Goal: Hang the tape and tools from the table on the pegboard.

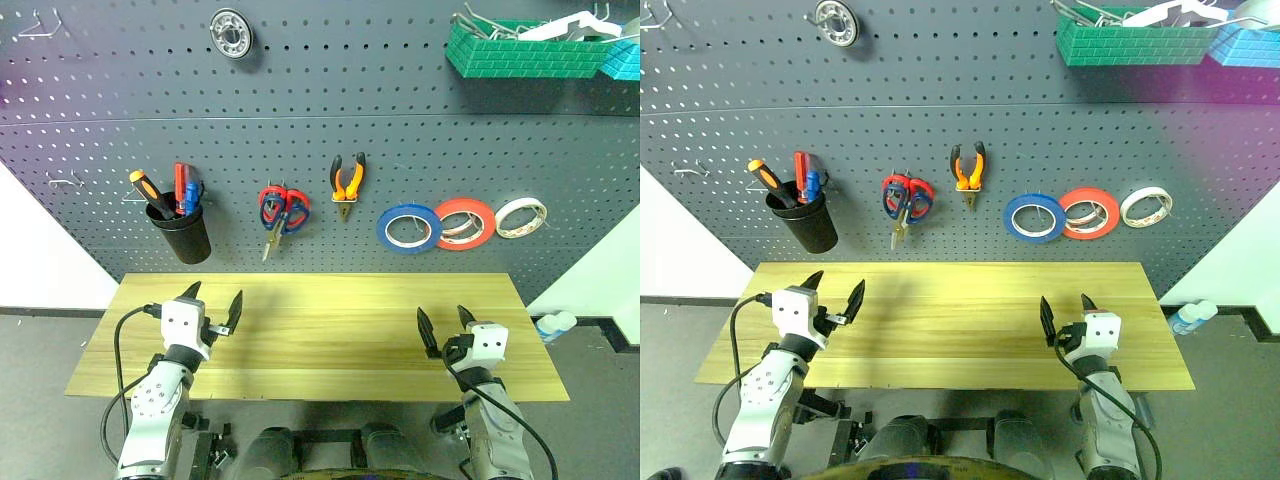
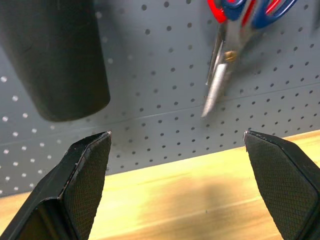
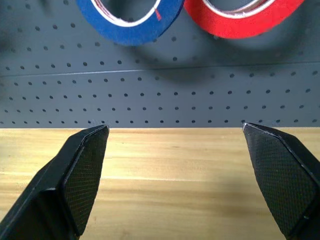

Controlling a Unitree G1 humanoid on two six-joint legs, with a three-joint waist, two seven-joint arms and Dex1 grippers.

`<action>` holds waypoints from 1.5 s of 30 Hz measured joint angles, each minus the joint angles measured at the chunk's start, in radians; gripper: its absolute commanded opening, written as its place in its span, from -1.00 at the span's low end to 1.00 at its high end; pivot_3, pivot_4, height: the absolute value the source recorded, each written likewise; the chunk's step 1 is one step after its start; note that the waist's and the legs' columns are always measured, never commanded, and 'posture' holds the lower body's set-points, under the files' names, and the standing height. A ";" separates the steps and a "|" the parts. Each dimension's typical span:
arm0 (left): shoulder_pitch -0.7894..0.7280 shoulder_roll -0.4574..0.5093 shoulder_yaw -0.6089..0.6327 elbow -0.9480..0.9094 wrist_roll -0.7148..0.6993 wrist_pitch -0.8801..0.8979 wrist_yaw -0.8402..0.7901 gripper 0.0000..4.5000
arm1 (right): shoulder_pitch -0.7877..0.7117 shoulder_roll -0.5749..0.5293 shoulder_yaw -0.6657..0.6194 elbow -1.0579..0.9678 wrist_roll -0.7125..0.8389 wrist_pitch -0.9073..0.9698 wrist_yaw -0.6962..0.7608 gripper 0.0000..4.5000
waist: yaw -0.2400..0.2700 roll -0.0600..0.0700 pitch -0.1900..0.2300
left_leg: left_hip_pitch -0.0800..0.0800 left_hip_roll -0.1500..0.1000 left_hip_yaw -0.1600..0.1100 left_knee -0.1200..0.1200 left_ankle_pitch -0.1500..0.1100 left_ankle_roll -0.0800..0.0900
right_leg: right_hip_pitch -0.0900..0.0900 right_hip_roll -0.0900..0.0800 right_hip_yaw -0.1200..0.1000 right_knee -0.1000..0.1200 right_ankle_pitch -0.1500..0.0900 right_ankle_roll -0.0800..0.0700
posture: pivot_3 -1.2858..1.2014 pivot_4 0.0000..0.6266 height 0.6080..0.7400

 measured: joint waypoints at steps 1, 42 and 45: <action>-0.004 0.000 0.000 0.002 0.000 0.000 -0.004 0.97 | 0.000 -0.001 -0.001 0.007 0.000 -0.003 -0.001 1.00 | -0.001 0.000 0.000 | 0.000 0.000 0.000 0.000 0.000 0.000 | 0.000 0.000 0.000 0.000 0.001 0.000 | -0.02 -1.00 0.85; -0.109 -0.013 -0.055 0.074 0.011 0.027 -0.053 0.97 | -0.086 -0.029 0.013 0.033 -0.021 0.034 -0.115 1.00 | -0.081 0.001 -0.006 | 0.002 0.000 0.003 0.000 0.000 0.000 | 0.000 0.001 0.003 0.003 0.003 -0.002 | -0.07 -1.00 0.85; -0.108 -0.013 -0.055 0.069 0.010 0.029 -0.045 0.97 | -0.095 -0.029 0.013 0.036 -0.021 0.034 -0.113 1.00 | -0.080 0.002 -0.007 | 0.002 0.000 0.003 0.000 0.000 0.000 | 0.000 0.001 0.003 0.003 0.003 -0.002 | -0.07 -1.00 0.85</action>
